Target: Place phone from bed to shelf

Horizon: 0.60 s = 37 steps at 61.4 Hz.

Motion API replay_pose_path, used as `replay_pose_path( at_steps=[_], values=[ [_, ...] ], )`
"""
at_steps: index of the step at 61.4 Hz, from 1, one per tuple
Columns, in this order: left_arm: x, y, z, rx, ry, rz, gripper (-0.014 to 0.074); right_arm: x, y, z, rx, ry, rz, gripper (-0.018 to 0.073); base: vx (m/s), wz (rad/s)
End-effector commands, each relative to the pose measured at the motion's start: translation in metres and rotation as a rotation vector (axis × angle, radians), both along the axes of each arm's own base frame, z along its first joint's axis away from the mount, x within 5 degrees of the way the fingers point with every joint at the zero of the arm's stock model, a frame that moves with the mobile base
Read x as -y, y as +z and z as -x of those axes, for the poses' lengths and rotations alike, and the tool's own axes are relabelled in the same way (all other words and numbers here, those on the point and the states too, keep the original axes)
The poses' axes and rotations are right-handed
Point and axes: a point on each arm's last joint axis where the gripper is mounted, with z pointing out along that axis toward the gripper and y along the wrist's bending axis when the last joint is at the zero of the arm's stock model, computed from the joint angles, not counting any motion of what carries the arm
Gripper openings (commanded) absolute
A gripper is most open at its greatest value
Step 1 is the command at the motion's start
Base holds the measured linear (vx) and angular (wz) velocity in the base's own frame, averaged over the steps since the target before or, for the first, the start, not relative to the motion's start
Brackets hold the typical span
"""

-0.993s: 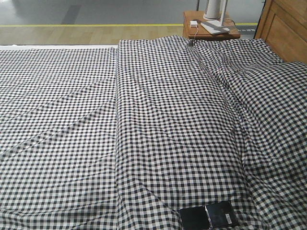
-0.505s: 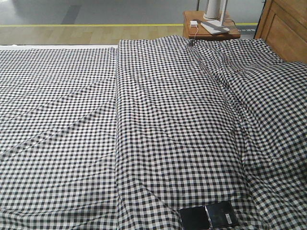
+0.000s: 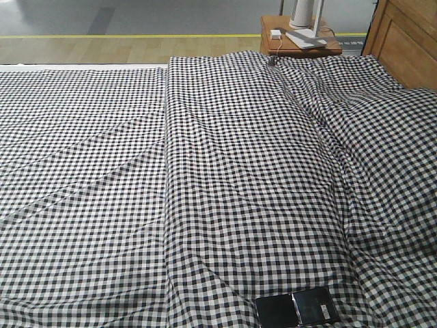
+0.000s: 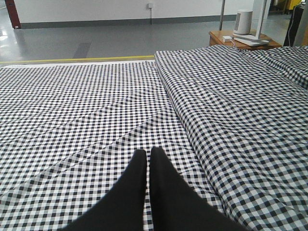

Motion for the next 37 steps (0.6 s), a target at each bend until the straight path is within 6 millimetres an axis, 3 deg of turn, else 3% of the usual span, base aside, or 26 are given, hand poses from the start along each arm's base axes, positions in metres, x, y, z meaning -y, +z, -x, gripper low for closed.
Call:
replay_pose_path(
  at_steps=[1,7,15,37],
  values=[
    [-0.001,0.006,-0.001,0.075,0.007,0.011,0.0001,0.001,0.025,-0.010,-0.035,-0.011,0.018,-0.0004,0.00,0.00],
    [-0.001,0.006,-0.001,0.075,0.007,0.011,0.0001,0.001,0.038,-0.022,-0.134,-0.006,0.015,-0.0004,0.00,0.00],
    [-0.001,0.006,-0.001,0.075,0.007,0.011,0.0001,0.002,0.038,-0.044,-0.303,0.000,0.008,-0.0003,0.00,0.00],
    [-0.001,0.006,-0.001,0.075,0.007,0.011,0.0001,0.003,0.002,-0.091,-0.706,0.015,-0.013,0.0021,0.00,0.00]
  ],
)
